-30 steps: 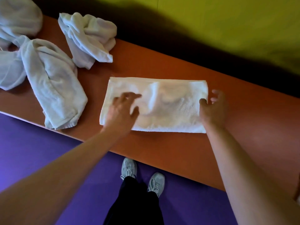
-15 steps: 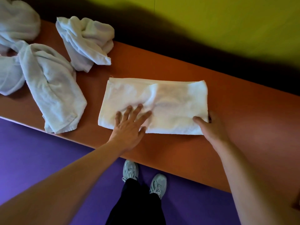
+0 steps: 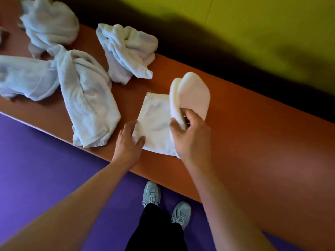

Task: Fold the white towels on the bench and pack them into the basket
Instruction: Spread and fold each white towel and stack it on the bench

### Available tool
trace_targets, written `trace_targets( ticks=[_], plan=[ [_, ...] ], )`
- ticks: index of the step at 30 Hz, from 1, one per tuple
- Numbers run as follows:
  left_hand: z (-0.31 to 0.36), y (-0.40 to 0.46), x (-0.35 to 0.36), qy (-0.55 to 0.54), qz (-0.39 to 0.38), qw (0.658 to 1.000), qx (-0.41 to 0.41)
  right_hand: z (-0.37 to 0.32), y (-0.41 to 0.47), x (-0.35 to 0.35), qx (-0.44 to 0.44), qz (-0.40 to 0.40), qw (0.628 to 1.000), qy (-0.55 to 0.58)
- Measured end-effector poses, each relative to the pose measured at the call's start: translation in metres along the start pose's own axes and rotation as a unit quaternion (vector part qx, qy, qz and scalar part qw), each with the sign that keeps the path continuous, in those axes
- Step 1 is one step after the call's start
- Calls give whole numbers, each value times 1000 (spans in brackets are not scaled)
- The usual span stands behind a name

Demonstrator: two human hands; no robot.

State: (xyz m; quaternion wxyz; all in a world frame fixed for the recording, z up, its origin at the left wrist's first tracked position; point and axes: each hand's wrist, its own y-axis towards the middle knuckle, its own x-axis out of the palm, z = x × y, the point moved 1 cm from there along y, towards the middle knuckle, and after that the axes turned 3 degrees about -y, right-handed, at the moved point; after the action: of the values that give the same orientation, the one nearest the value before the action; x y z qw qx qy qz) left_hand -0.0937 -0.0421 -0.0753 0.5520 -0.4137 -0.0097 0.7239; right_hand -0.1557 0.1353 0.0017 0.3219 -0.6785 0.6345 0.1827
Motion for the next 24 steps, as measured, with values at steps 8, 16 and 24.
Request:
trace_targets(
  ticks=[8,16,24],
  plan=[
    [-22,25,-21,-203,-29,970,-134,-17,-3,75,-26,-207,967,-144],
    [13,33,-16,0,-76,992,-103,52,8,31,167,58,983,-46],
    [26,38,-6,11,-53,989,-138,70,6,31,303,-57,924,229]
  ],
)
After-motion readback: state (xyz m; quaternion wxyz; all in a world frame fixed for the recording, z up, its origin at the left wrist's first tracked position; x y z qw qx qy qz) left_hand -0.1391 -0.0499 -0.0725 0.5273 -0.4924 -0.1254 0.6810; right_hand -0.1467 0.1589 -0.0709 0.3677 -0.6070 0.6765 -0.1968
